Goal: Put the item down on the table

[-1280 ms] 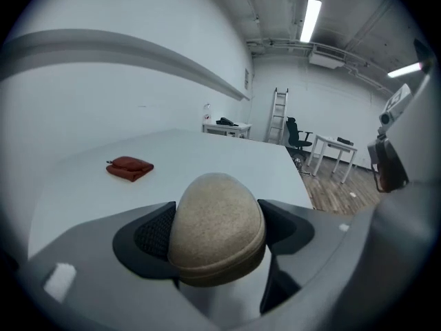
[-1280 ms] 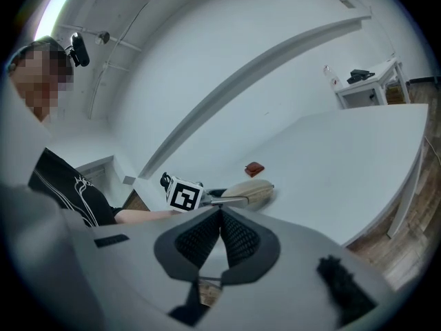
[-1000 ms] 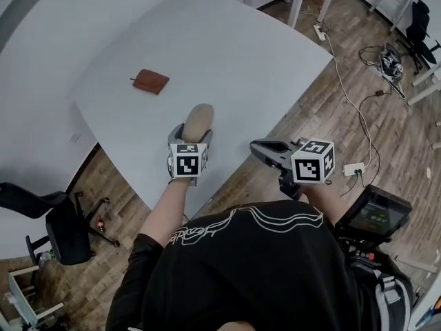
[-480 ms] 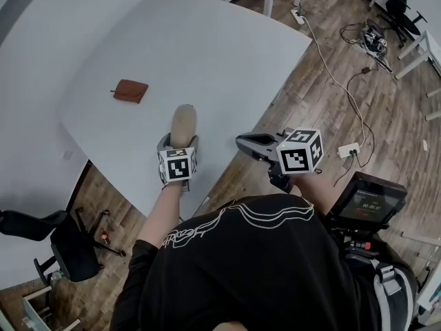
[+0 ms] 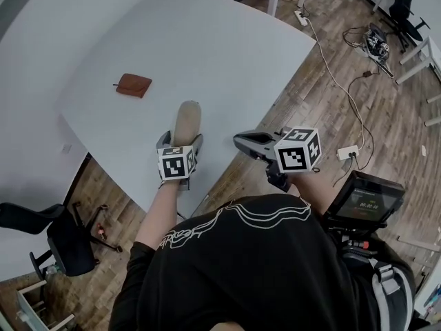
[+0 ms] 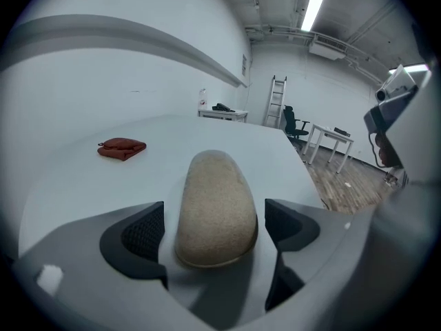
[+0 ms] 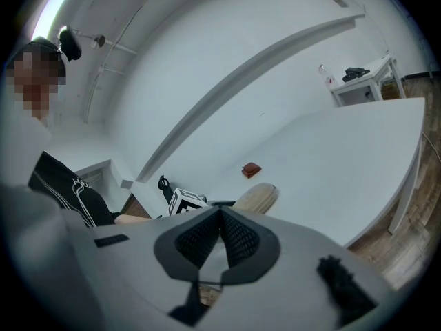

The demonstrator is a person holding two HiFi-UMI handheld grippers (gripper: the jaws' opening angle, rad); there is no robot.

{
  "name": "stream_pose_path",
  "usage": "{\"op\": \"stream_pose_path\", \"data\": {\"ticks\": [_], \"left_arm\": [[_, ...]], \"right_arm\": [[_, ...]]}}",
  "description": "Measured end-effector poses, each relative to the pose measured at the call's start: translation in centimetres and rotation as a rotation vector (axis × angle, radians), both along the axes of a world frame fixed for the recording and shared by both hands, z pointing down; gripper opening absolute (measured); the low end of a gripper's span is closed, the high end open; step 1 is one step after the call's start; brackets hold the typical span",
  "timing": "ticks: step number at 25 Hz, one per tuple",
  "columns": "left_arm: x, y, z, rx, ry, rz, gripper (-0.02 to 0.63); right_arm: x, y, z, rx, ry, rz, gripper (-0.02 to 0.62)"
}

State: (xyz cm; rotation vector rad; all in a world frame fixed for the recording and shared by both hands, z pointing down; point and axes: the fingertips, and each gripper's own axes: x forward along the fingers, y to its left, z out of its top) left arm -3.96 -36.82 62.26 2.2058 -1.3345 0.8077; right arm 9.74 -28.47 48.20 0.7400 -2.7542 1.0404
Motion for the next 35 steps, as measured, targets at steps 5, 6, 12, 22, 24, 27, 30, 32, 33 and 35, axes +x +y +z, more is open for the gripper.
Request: {"op": "stream_pose_path", "data": {"ticks": [5, 6, 12, 22, 24, 27, 30, 32, 33, 35], "left_arm": [[-0.8, 0.8, -1.9, -0.004, 0.06, -0.009, 0.456], [-0.9, 1.1, -2.4, -0.007, 0.077, -0.009, 0.454], [-1.1, 4.2, -6.3, -0.018, 0.193, 0.011, 0.445], [3.8, 11.0, -14.3, 0.001, 0.488, 0.217, 0.147], [4.3, 11.8, -15.0, -0.003, 0.515, 0.238, 0.069], [4.8, 13.3, -15.0, 0.003, 0.494, 0.28, 0.005], [4.9, 14.0, -15.3, 0.005, 0.487, 0.29, 0.005], [4.9, 13.8, -15.7, 0.008, 0.493, 0.29, 0.005], [4.9, 13.7, -15.8, 0.011, 0.492, 0.291, 0.005], [4.9, 13.6, -15.9, 0.013, 0.483, 0.291, 0.005]], "right_arm": [[-0.7, 0.1, -0.5, 0.005, -0.003, -0.021, 0.008], [-0.8, 0.1, -0.6, 0.008, -0.001, -0.025, 0.009], [-1.5, 0.5, -0.8, 0.009, -0.002, -0.047, 0.008], [-3.1, 2.2, -2.0, 0.042, -0.029, -0.137, 0.009], [-3.5, 2.5, -2.3, 0.051, -0.034, -0.157, 0.008], [-4.1, 3.3, -2.4, 0.06, -0.034, -0.187, 0.008], [-4.8, 3.9, -2.6, 0.076, -0.024, -0.218, 0.008], [-5.2, 3.7, -2.7, 0.09, -0.012, -0.232, 0.008], [-5.3, 3.6, -2.7, 0.095, -0.004, -0.236, 0.008], [-5.4, 3.6, -2.5, 0.1, 0.003, -0.24, 0.008]]}}
